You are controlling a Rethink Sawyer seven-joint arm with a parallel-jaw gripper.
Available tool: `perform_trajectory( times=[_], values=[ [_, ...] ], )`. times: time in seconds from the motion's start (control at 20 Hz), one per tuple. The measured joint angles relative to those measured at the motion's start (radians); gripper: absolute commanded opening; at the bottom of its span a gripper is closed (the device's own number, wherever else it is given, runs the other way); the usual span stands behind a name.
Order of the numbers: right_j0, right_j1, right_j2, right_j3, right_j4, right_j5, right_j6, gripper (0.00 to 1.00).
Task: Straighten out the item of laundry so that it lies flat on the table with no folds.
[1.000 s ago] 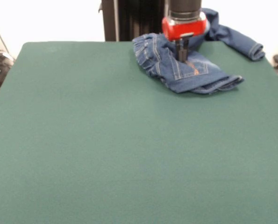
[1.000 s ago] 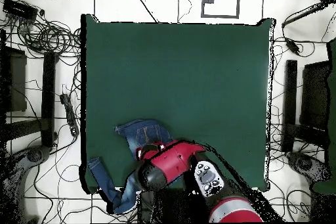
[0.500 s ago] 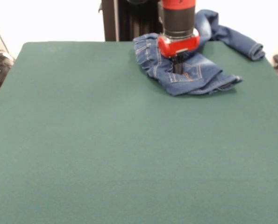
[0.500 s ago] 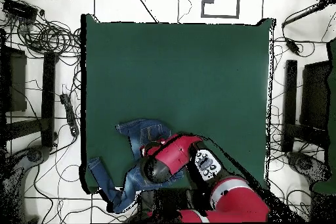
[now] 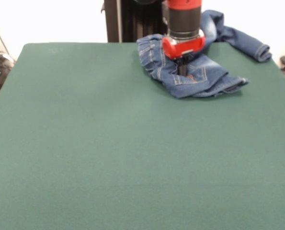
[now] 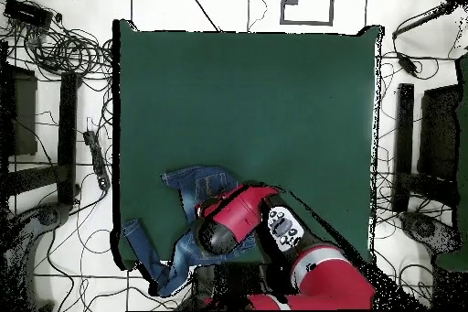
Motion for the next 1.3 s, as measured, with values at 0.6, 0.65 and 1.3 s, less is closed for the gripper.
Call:
perform_trajectory(
  times=[0.6,0.65,1.3],
  values=[
    [-0.128,0.005,0.156,-0.003,-0.001,0.174,-0.043,0.00],
    [-0.162,0.012,0.187,-0.003,0.000,0.194,-0.068,0.00],
    [-0.388,0.068,0.362,-0.010,0.015,0.325,-0.345,0.00]
  ],
)
